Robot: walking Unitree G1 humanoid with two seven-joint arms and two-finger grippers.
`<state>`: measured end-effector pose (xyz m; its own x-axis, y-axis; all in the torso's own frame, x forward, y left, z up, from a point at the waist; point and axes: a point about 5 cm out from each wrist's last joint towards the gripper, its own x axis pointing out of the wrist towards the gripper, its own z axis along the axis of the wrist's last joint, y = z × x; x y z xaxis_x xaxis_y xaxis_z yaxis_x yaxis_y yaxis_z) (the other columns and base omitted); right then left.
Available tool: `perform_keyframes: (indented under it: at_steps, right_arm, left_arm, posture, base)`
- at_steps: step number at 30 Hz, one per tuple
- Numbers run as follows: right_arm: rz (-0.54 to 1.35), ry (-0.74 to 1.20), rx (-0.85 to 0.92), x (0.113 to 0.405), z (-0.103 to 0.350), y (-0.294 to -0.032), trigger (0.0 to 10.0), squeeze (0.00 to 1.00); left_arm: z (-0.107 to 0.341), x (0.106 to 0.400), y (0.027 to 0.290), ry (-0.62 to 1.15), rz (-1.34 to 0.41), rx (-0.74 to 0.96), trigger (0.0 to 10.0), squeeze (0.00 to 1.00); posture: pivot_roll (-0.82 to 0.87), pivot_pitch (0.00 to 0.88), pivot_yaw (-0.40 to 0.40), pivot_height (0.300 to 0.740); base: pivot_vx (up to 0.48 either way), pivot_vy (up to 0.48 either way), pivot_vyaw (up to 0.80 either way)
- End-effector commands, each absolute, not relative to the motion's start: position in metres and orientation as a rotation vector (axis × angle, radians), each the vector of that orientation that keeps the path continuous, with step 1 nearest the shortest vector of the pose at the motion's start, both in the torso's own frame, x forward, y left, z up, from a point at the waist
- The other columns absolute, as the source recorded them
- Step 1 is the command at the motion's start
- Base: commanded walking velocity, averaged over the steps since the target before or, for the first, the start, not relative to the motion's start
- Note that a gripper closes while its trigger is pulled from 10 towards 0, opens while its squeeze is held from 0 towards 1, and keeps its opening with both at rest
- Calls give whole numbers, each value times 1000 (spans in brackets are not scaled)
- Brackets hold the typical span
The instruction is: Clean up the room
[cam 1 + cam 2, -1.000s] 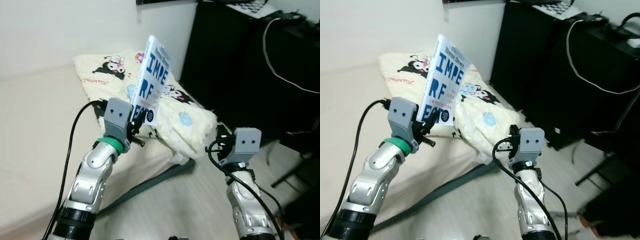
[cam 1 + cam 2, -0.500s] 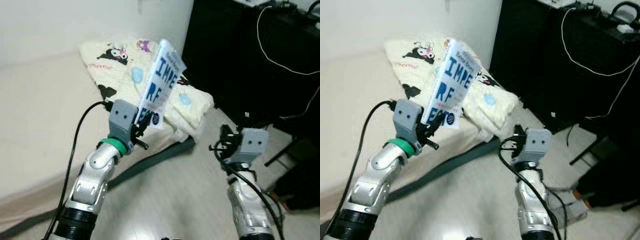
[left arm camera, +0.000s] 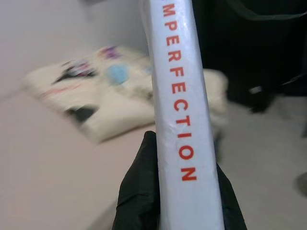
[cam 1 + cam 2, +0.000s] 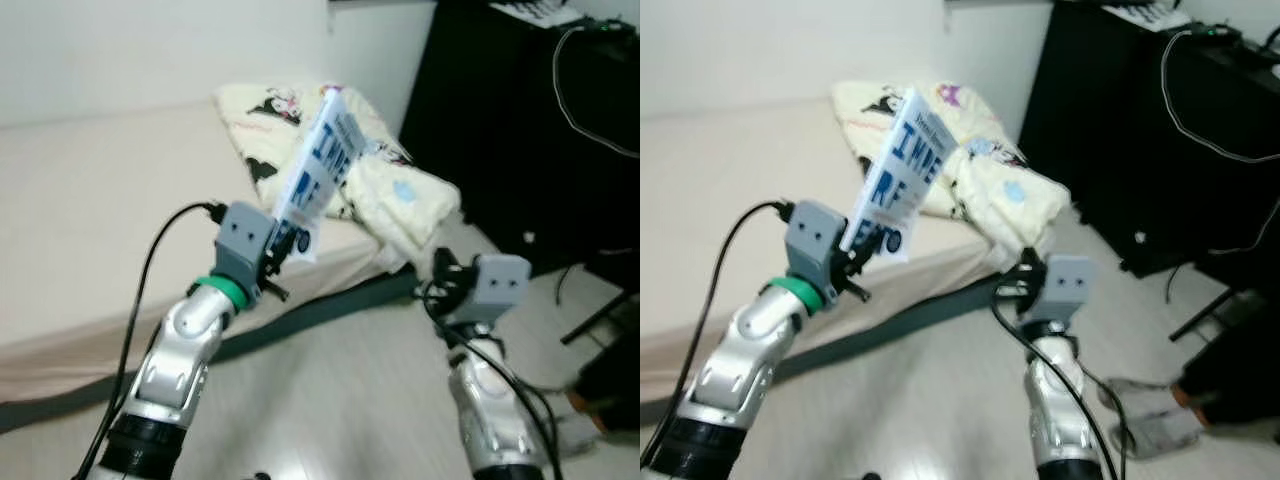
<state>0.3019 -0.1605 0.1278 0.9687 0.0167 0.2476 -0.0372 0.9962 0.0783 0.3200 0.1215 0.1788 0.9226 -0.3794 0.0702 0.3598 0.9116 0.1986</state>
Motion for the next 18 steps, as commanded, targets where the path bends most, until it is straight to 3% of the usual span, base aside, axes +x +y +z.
perform_keyframes:
  at_steps: [1,18]
  right_arm:
    - [19,-234,98,302,125,-163,10000,0]
    - [83,-232,130,302,123,-150,10000,0]
  left_arm:
    - [180,321,125,-110,-358,179,10000,0]
    - [176,321,132,-87,-334,213,10000,0]
  posture:
    - [11,47,10,740]
    - [18,56,14,740]
  base:
    - [0,0,769]
    - [0,0,755]
